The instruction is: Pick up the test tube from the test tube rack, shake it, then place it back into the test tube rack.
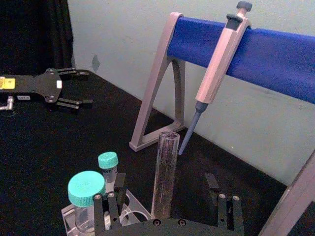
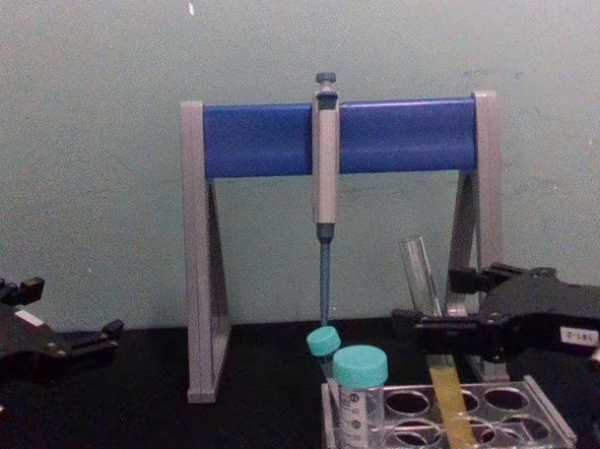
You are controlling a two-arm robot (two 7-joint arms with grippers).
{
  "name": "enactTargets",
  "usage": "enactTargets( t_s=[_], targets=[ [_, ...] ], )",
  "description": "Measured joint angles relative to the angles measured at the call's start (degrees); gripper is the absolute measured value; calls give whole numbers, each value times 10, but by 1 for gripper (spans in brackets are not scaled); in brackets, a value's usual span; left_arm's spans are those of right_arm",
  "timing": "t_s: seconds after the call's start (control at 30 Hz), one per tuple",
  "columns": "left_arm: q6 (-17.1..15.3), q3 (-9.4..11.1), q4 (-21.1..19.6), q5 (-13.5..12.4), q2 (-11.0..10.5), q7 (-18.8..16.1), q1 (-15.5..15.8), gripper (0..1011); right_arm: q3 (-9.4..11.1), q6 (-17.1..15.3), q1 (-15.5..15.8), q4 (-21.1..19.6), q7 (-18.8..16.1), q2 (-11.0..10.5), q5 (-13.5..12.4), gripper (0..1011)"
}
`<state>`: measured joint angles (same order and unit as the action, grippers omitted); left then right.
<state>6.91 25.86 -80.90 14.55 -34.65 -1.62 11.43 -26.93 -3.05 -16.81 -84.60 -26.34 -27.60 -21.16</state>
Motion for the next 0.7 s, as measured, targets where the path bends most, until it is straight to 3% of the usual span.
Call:
enactTargets(
  t_s=[0.37, 0.7],
  targets=[
    [0, 0, 0, 0, 0, 0, 0, 1001, 1, -14, -12, 25, -11, 20, 10, 1000],
    [0, 0, 0, 0, 0, 0, 0, 1001, 4, -1, -13, 32, -19, 23, 19, 1000]
  ],
)
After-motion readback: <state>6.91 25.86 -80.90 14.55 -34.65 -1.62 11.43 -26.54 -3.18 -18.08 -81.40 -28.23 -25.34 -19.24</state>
